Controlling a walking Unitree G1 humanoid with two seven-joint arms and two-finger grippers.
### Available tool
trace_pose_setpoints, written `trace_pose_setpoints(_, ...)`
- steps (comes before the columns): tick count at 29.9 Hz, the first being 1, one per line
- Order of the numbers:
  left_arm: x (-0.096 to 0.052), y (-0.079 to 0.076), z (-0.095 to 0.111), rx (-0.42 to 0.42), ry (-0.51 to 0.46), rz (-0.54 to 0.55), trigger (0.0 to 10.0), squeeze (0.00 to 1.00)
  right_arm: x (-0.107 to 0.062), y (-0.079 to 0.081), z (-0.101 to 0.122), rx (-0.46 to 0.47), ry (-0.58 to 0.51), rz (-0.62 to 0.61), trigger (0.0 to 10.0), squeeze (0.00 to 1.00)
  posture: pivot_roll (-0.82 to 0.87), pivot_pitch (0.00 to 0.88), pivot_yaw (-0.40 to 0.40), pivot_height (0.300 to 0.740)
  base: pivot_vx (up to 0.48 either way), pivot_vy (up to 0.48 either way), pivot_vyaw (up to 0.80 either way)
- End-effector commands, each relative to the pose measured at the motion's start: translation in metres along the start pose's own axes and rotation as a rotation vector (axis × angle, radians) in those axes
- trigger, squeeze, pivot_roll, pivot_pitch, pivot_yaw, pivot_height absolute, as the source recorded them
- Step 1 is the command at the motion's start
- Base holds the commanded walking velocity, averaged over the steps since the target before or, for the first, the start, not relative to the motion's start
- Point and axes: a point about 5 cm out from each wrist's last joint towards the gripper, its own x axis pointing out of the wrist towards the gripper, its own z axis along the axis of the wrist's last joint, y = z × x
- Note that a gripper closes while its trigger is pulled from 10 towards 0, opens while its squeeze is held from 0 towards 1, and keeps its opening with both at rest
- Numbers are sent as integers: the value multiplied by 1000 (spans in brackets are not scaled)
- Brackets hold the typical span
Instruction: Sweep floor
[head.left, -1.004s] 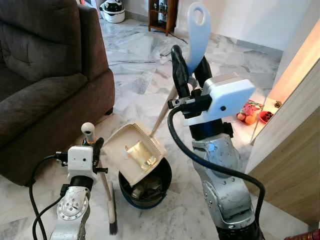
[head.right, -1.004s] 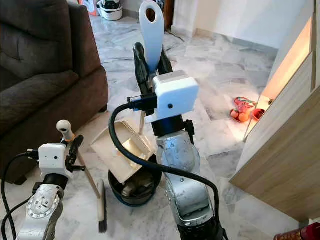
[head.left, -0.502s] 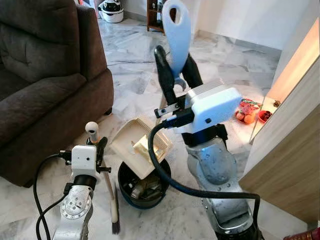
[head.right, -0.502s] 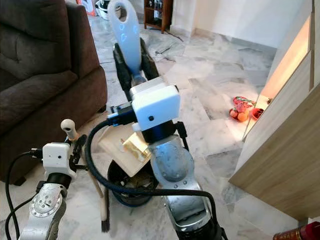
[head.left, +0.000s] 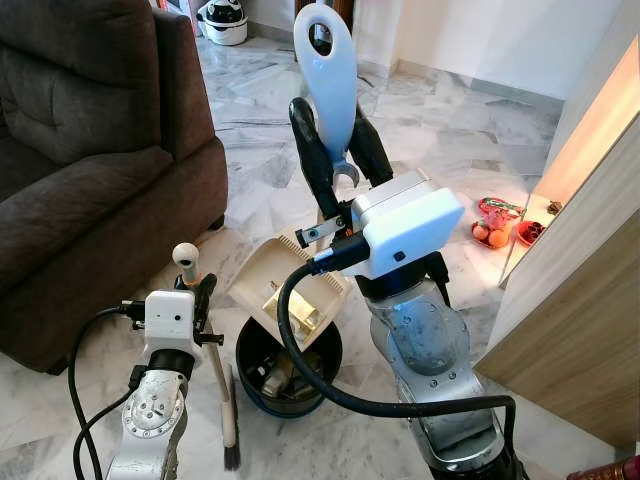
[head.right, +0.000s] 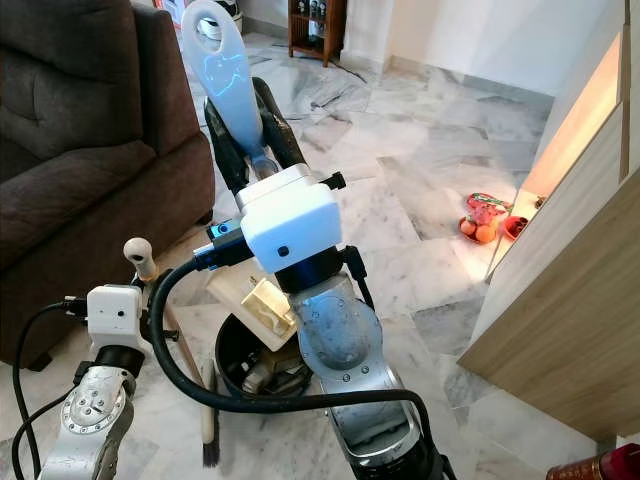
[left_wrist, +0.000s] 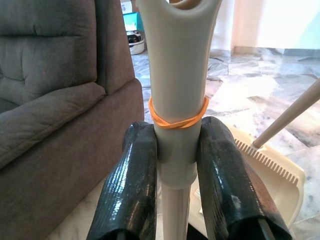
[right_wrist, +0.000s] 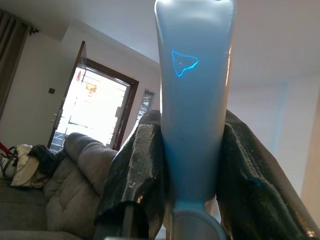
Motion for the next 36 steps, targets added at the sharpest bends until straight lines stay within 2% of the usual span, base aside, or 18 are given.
trace_pose_setpoints(1, 3, -1, 4, 20, -25, -1, 10000, 0, 3, -2, 22, -11, -119, -3, 10000, 0, 137, 102, -28, 740, 0, 0, 0)
trace_pose_setpoints(5, 3, 0, 4, 21, -23, -1, 10000, 0, 3, -1, 21, -14, -118, -4, 10000, 0, 137, 102, -28, 740, 0, 0, 0)
trace_pose_setpoints(13, 3, -1, 4, 20, -22, -3, 10000, 0, 2, 5, 21, -81, -130, 50, 10000, 0, 138, 106, -29, 740, 0, 0, 0)
trace_pose_setpoints(27, 3, -1, 4, 19, -24, 0, 10000, 0, 2, 10, 22, -113, -143, 87, 10000, 0, 137, 109, -30, 740, 0, 0, 0)
trace_pose_setpoints(36, 3, -1, 4, 19, -24, -1, 10000, 0, 0, 16, 19, -100, -126, 134, 10000, 0, 137, 109, -30, 740, 0, 0, 0)
